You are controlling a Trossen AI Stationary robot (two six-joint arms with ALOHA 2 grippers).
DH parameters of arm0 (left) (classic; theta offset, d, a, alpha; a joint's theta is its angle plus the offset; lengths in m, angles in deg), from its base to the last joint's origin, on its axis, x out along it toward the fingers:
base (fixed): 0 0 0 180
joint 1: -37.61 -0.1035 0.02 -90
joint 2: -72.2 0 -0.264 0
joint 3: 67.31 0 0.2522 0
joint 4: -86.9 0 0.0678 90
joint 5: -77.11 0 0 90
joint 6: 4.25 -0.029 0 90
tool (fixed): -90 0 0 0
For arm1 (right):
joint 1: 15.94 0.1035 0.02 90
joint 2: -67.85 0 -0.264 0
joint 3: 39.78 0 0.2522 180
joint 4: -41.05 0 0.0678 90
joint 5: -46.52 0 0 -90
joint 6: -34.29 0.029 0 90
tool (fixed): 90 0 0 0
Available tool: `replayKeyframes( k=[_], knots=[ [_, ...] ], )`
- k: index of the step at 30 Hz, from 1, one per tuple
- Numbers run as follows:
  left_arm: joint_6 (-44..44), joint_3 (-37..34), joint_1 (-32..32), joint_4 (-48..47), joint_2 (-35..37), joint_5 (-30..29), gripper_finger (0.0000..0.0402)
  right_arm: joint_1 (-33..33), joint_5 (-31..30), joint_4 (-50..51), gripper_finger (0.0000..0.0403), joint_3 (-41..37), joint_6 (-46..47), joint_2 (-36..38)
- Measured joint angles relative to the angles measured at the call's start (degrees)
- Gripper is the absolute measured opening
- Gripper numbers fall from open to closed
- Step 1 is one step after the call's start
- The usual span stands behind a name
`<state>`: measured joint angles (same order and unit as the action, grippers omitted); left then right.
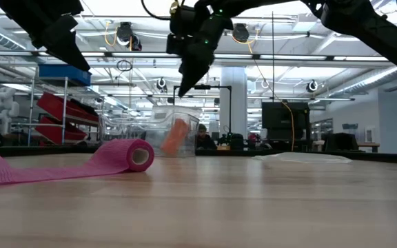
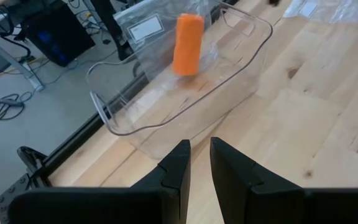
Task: Roll bandage
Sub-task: Adjust the transparent bin on the table
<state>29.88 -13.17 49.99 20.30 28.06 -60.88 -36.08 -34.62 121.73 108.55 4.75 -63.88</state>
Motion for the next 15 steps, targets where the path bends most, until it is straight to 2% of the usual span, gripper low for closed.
replayKeyframes(
  k=[5,8,11,15],
  knots=[
    [-0.02,0.0,0.0,0.97,0.0,0.06,0.0068,-0.02,-0.4,-11.12,0.0002,0.0,4.34,-0.04],
    [-0.02,0.0,0.0,1.5,0.0,1.17,0.0068,-0.05,-3.11,-15.14,0.0002,0.0,5.47,-0.04],
    [-0.02,0.0,0.02,1.47,0.0,1.75,0.0068,-0.8,-6.25,-14.66,0.0002,0.0,5.88,-0.04],
    [-0.02,0.0,0.0,1.34,0.0,2.29,0.0068,-2.34,-11.04,-5.96,0.0002,0.0,4.71,-0.04]
  ],
)
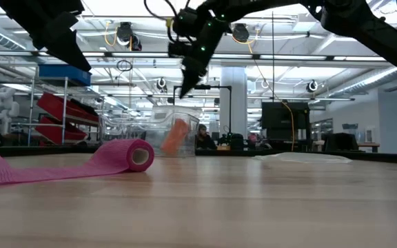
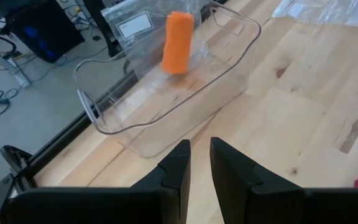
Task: Roll bandage
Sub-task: Adjust the transparent bin on the table
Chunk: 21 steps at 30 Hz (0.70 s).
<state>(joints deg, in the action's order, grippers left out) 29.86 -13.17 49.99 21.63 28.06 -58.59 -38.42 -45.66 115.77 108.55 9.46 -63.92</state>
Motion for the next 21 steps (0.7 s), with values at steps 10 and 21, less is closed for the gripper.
replayKeyframes(
  k=[10,21],
  knots=[
    [-0.07,0.0,0.02,-0.02,0.0,1.15,0.0068,-6.03,-3.88,4.38,0.0002,0.02,0.05,-0.2],
    [-3.41,0.0,0.0,0.13,0.0,0.34,0.0068,-8.26,-3.35,-1.5,0.0002,0.02,1.85,-3.29]
  ],
)
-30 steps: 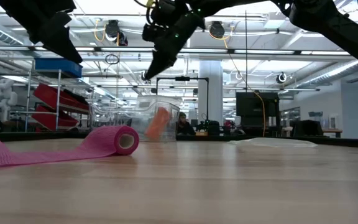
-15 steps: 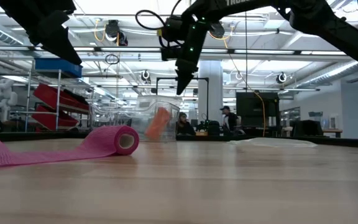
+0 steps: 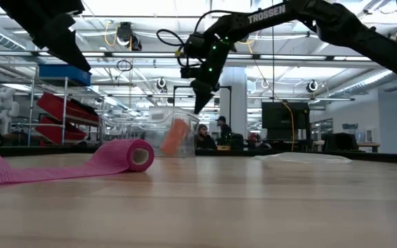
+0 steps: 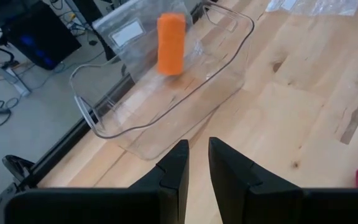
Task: Roll bandage
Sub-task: Adjust the transparent bin on the table, then roll the pink bandage
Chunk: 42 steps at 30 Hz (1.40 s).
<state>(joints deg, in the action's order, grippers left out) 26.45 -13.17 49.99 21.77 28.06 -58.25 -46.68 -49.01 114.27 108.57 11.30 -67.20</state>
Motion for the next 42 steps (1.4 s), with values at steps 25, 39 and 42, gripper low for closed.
replayKeyframes(
  k=[25,39,42],
  knots=[
    [0.49,0.0,0.02,-0.06,0.02,-0.71,0.0068,1.04,-5.22,9.07,0.0002,0.0,6.89,2.58],
    [3.57,0.0,2.12,-0.09,0.0,1.07,0.0068,10.92,-6.06,10.67,0.0002,0.05,12.16,9.3],
    [5.23,0.0,3.44,-0.14,-0.31,1.73,0.0068,13.76,-4.67,10.53,0.0002,-0.87,13.76,9.32]
  ],
)
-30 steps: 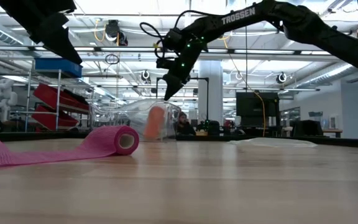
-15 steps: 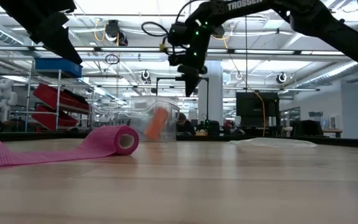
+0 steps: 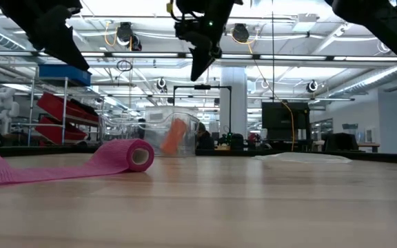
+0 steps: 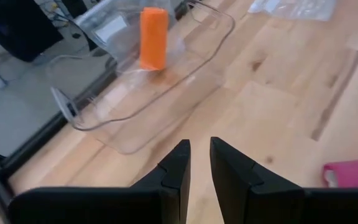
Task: Roll bandage
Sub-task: Roll the pink bandage
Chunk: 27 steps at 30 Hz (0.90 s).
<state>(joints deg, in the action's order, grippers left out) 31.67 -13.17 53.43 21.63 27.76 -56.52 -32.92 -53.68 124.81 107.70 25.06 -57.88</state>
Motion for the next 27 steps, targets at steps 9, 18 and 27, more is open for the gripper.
replayKeyframes(
  k=[9,18,27],
  knots=[
    [2.83,0.0,4.87,0.32,-2.96,0.6,0.0068,9.23,-0.17,-0.74,0.0002,-5.14,2.59,-0.08],
    [4.36,0.0,6.48,2.27,-5.18,1.51,0.0068,18.35,-0.01,-9.5,0.0002,-13.61,8.49,-0.07],
    [4.28,0.0,8.97,5.61,-7.03,1.65,0.0068,26.66,-0.47,-25.56,0.0002,-25.13,12.21,1.46]
  ],
)
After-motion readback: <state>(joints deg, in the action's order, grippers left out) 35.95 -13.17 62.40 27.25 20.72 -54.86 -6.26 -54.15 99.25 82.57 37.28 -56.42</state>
